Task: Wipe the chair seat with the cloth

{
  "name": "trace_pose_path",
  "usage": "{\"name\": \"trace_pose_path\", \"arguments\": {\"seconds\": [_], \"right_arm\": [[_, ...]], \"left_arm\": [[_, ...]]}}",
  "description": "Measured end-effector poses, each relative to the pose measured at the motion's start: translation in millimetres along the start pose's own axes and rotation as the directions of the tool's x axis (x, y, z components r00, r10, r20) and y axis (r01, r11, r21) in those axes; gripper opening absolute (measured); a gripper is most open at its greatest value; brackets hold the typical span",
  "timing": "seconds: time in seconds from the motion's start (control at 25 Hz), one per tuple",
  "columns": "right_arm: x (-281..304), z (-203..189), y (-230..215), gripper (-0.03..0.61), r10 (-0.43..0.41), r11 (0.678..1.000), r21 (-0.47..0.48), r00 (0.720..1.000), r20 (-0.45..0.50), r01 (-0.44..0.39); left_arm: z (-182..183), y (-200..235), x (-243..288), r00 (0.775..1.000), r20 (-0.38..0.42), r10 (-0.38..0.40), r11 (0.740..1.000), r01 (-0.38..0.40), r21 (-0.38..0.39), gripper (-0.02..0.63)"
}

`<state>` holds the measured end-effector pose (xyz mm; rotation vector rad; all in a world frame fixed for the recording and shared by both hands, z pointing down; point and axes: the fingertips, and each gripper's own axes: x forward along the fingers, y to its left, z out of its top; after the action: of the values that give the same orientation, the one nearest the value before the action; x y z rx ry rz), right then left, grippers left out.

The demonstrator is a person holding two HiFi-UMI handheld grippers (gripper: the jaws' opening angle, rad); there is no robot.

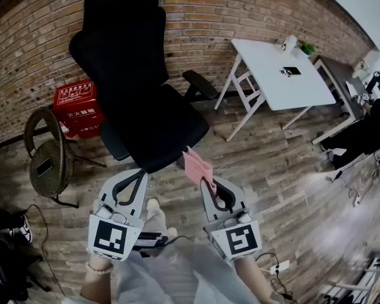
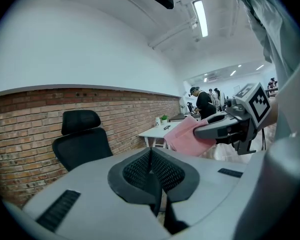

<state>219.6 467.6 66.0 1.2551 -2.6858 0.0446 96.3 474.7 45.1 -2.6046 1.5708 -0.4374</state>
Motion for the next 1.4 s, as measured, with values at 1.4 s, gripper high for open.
{"name": "trace_pose_path", "arguments": {"seconds": [1.4], "right_arm": [[318.8,14.1,-133.2,0.055,-0.046,0.998,0.031,0.991,-0.123,0.051]], "left_arm": [[-15.9,239.9,263.3,0.995,-0.014,-0.102,0.995,0.103,0.01,0.018]]}}
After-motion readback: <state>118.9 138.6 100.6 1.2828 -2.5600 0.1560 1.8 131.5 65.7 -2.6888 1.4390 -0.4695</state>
